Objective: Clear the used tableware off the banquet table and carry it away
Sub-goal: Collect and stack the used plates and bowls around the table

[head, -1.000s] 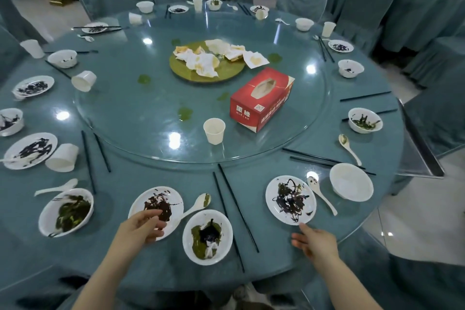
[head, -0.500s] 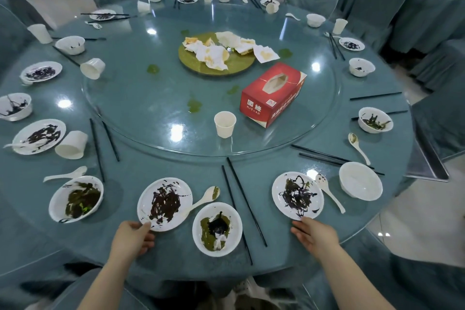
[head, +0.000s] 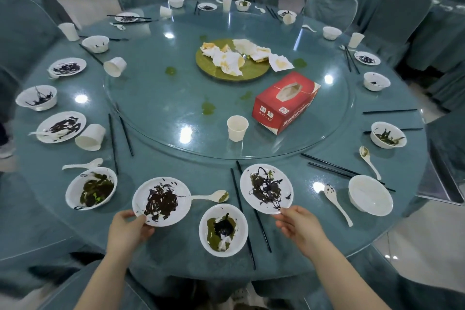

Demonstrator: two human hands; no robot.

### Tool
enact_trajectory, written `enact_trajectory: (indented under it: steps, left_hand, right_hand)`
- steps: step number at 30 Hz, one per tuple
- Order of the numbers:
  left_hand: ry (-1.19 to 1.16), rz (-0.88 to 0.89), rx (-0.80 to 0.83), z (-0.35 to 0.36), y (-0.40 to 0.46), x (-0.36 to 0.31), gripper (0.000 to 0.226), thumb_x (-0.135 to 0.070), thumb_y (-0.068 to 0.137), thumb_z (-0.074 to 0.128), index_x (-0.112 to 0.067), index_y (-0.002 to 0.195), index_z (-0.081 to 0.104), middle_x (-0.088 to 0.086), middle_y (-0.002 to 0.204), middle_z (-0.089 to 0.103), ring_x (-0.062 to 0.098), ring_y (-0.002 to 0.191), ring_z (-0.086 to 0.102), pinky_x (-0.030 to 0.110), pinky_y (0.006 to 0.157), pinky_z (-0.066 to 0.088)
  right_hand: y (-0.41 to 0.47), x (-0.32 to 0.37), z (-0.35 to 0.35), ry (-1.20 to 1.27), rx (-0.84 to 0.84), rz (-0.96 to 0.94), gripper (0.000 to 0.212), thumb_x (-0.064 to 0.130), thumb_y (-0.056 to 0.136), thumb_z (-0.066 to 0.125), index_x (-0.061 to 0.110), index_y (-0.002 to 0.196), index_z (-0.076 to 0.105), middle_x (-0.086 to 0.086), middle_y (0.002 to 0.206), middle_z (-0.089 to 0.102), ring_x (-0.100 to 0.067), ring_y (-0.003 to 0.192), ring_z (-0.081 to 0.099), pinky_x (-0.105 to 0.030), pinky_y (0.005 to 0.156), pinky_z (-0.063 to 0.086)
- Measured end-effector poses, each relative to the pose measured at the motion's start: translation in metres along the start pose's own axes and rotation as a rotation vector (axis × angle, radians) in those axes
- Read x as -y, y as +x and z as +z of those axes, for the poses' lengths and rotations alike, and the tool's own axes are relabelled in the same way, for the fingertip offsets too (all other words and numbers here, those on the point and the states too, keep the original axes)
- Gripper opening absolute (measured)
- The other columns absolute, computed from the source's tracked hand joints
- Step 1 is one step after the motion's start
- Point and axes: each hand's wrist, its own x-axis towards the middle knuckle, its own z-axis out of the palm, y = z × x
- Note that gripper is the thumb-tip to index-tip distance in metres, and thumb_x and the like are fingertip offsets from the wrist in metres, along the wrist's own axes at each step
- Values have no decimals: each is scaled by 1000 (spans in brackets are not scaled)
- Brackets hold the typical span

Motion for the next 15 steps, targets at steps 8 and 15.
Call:
enact_trajectory:
  steps: [8,15]
  left_hand:
    - [-114,138,-13,-30,-26,-20,30,-8,91,58,-22,117,53,17,85,73,33,72,71,31,58,59]
    - [-245,110,76,-45,-61,-18,26,-15,92,61,-25,117,57,18,87,74,36,80,70,41,76,56]
  right_hand:
    - [-10,23,61,-219,248,-82,5,9,90,60,7,92,56,-12,76,73,-14,49,56,-20,44,42]
    - [-15,21,127,-474,454,-126,10,10,88,63,9,97,59,-10,72,73,-15,48,56,-26,54,48]
